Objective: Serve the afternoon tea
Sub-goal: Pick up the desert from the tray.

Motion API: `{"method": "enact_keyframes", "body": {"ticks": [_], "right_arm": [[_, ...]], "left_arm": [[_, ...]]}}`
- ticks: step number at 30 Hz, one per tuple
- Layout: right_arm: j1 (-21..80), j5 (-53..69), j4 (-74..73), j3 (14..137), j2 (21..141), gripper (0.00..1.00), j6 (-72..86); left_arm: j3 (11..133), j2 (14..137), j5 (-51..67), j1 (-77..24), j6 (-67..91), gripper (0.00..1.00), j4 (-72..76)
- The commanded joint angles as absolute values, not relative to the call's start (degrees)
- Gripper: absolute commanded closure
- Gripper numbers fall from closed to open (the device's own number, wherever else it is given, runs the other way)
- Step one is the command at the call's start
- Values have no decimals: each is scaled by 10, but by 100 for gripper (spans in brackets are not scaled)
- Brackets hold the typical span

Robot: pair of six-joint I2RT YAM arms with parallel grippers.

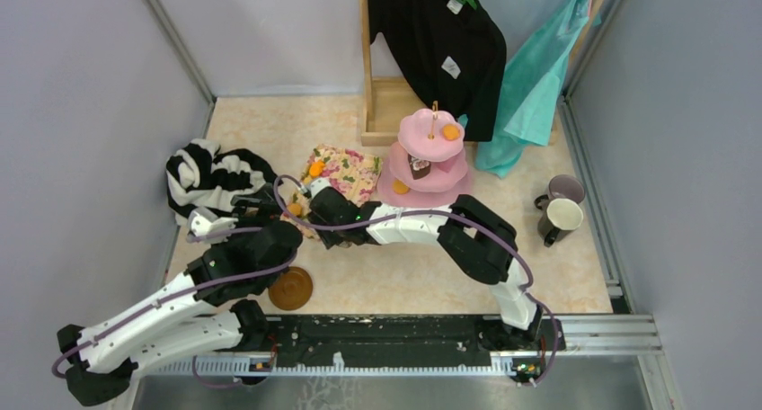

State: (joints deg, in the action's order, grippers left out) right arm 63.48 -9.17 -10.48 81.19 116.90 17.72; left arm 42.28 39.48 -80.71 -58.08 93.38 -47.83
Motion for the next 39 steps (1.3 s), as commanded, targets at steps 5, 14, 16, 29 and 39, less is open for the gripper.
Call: {"method": "enact_keyframes", "body": {"ticks": [5, 14, 16, 29, 39], "right_arm": [[646, -100, -116, 868, 1192, 58, 157], [646, -103, -131, 894, 1214, 58, 150], [646, -105, -135, 903, 1220, 58, 148], [646, -109, -151, 937, 1243, 59, 142], [646, -123, -138, 914, 1220, 71, 143]], "left_arm": [[435, 382, -840, -579, 949, 4, -522], [431, 374, -841, -579, 949, 4, -519], [431, 374, -841, -579, 950, 4, -519], [428, 370, -846, -578, 948, 4, -519], [427, 375, -842, -578, 946, 4, -513]]}}
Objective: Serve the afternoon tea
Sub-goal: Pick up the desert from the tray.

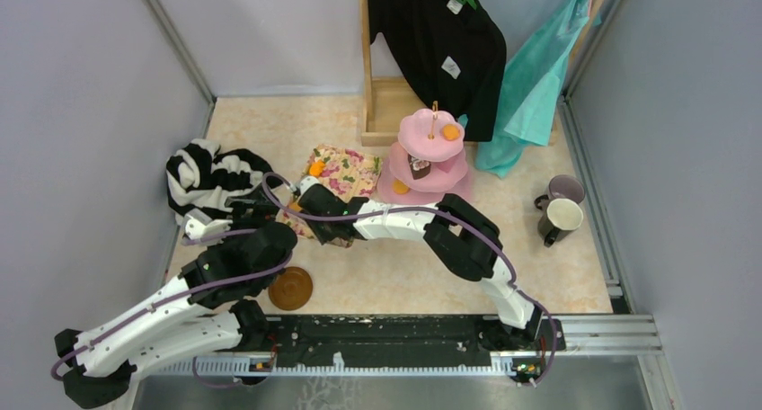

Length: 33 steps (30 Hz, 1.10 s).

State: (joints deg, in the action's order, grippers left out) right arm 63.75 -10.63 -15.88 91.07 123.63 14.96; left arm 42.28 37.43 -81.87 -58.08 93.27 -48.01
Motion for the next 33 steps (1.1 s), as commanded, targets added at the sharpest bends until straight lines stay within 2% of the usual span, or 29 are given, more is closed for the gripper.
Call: {"method": "enact_keyframes", "body": {"ticks": [1, 14, 17, 33], "right_arm": [[645, -124, -136, 911, 1216, 72, 144], [646, -150, -104, 831, 1124, 77, 149], [646, -154, -104, 819, 1111, 81, 150], [646, -193, -95, 717, 981, 84, 158]], "left_arm": [[429, 375, -842, -578, 945, 4, -514], [432, 368, -843, -577, 920, 4, -516], [433, 366, -841, -577, 915, 4, -516], [432, 397, -838, -575, 889, 4, -486]]}}
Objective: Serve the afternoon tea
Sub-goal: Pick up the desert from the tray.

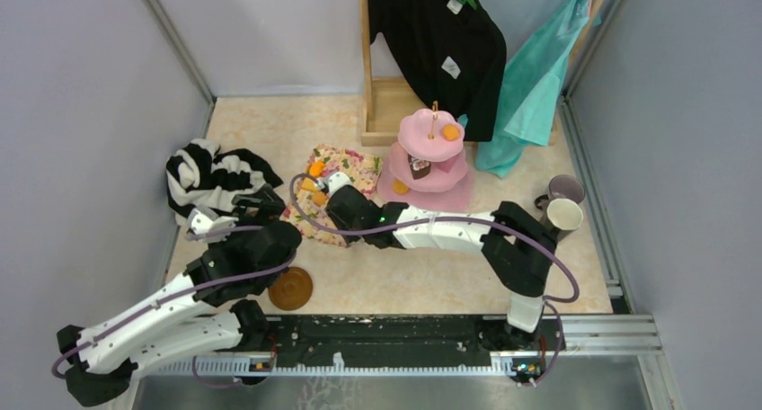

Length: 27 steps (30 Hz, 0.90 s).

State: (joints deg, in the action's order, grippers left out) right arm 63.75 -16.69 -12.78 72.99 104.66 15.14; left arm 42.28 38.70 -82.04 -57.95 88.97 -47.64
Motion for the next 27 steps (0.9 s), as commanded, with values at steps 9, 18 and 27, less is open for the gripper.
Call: {"method": "enact_keyframes", "body": {"ticks": [9, 18, 27], "right_arm": [[645, -239, -146, 696, 859, 84, 162], [641, -290, -199, 712, 776, 84, 156], [612, -323, -245, 744, 727, 84, 158]], "left_arm": [[432, 431, -822, -573, 883, 4, -463], [434, 462, -809, -572, 793, 6, -387], [388, 461, -727, -553, 369, 6, -18]]}}
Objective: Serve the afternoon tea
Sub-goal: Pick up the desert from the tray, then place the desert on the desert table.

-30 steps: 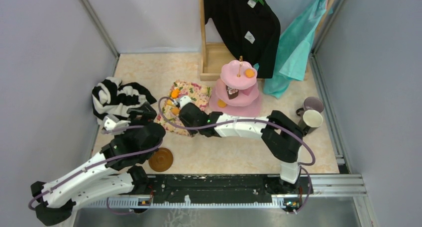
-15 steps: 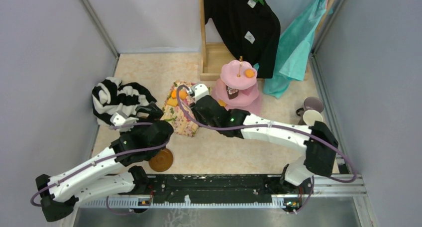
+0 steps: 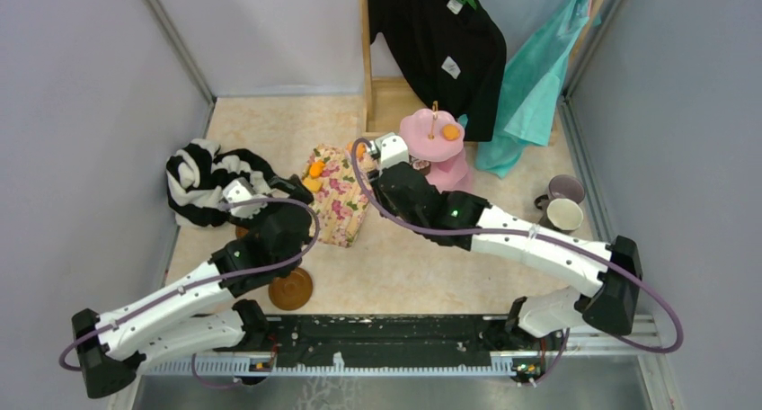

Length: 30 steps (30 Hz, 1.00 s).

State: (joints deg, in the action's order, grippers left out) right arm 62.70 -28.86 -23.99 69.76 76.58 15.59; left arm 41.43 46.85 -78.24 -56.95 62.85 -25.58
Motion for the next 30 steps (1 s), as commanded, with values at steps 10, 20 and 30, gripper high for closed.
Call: {"method": "enact_keyframes", "body": {"ticks": [10, 20, 30], "right_arm": [[556, -335, -280, 755, 711, 85, 168], [493, -305, -282, 760, 724, 84, 169], [457, -285, -291, 764, 746, 85, 183]], "left_arm": [[388, 471, -536, -461, 313, 8, 19], [396, 498, -456, -415, 325, 8, -2], [391, 494, -436, -398, 331, 8, -2]]}}
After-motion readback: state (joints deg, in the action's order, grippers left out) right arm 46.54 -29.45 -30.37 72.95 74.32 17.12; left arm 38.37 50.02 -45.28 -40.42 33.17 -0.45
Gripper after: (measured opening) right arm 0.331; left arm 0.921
